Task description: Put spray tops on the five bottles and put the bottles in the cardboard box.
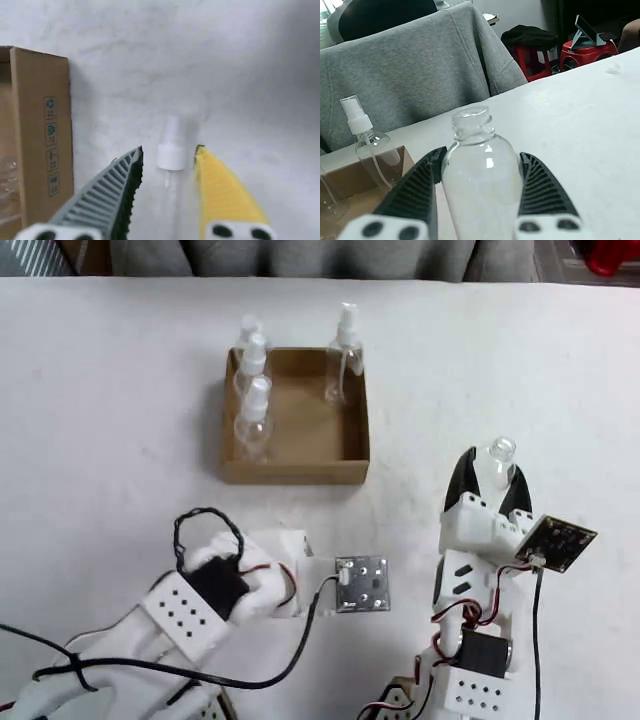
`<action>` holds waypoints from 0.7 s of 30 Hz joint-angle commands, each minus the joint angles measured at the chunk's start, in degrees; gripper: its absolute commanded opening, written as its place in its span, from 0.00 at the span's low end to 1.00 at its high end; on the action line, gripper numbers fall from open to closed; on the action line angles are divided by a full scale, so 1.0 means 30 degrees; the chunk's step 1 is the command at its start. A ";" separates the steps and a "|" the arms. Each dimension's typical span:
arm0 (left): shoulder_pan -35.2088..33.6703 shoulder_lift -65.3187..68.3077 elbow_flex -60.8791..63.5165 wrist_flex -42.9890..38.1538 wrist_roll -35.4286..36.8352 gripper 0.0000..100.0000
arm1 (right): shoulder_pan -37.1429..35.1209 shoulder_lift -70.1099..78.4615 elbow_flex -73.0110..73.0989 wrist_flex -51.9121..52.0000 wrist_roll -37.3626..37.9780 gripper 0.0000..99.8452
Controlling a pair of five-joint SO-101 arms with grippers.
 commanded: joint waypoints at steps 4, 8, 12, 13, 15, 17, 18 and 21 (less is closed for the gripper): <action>-0.1480 0.4733 -0.2520 -0.0879 -0.1465 0.18 | 0.0015 -0.0190 0.0176 -0.0044 -0.0234 0.02; -0.2095 0.8278 -0.4894 -0.0821 -0.1436 0.18 | 0.0073 -0.0190 0.0176 -0.0044 -0.0205 0.02; -0.2330 1.0945 -0.6242 -0.0821 -0.1582 0.18 | 0.0132 -0.0161 0.0176 -0.0044 -0.0147 0.02; -0.2330 1.1414 -0.6388 -0.0821 -0.1582 0.18 | 0.0132 -0.0161 0.0176 -0.0044 -0.0147 0.02; -0.2330 1.2205 -0.6564 -0.0908 -0.1582 0.18 | 0.0132 -0.0132 0.0176 -0.0044 -0.0088 0.02; -0.2359 1.2703 -0.6564 -0.0967 -0.1612 0.19 | 0.0132 -0.0073 0.0176 -0.0044 -0.0088 0.02; -0.2359 1.2821 -0.6564 -0.0967 -0.1641 0.19 | 0.0103 -0.0073 0.0176 -0.0044 -0.0088 0.02; -0.2359 1.3026 -0.6535 -0.0967 -0.1641 0.19 | 0.0073 -0.0073 0.0176 -0.0044 -0.0088 0.02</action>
